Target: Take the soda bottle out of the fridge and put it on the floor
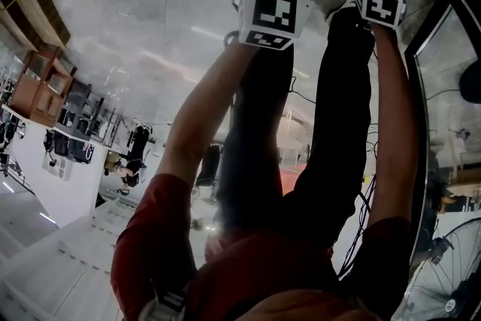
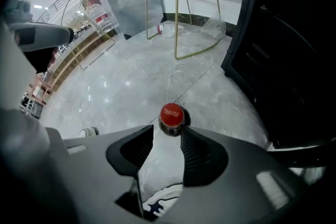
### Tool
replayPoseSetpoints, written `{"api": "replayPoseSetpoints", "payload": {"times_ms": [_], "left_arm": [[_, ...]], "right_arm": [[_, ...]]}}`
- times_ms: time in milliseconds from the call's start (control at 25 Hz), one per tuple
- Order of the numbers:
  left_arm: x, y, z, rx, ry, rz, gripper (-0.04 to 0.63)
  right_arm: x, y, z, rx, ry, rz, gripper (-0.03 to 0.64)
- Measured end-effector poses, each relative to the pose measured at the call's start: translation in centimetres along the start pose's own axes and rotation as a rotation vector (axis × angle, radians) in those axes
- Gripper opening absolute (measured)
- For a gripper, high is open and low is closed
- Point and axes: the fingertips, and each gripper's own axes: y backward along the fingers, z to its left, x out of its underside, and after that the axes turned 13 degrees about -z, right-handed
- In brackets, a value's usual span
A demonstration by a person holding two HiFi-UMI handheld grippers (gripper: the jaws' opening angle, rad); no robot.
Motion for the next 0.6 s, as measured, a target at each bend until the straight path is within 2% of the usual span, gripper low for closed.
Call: {"api": "replayPoseSetpoints", "payload": {"times_ms": [280,480,600], "left_arm": [[-0.2,1.9,-1.5,0.019,-0.011,0.065,-0.002],[-2.6,4.3,-4.6,0.085,-0.012,0.101,-0.002],[-4.8,6.7,-6.1,0.089,0.005,0.115,0.0]], "right_arm": [[-1.0,3.5,2.3,-0.038,-0.002,0.024,0.147],[-3.4,7.2,3.0,-0.047,-0.039,0.009,0.147],[-4.6,10.3,3.4,-0.05,-0.056,0.015,0.147]]}}
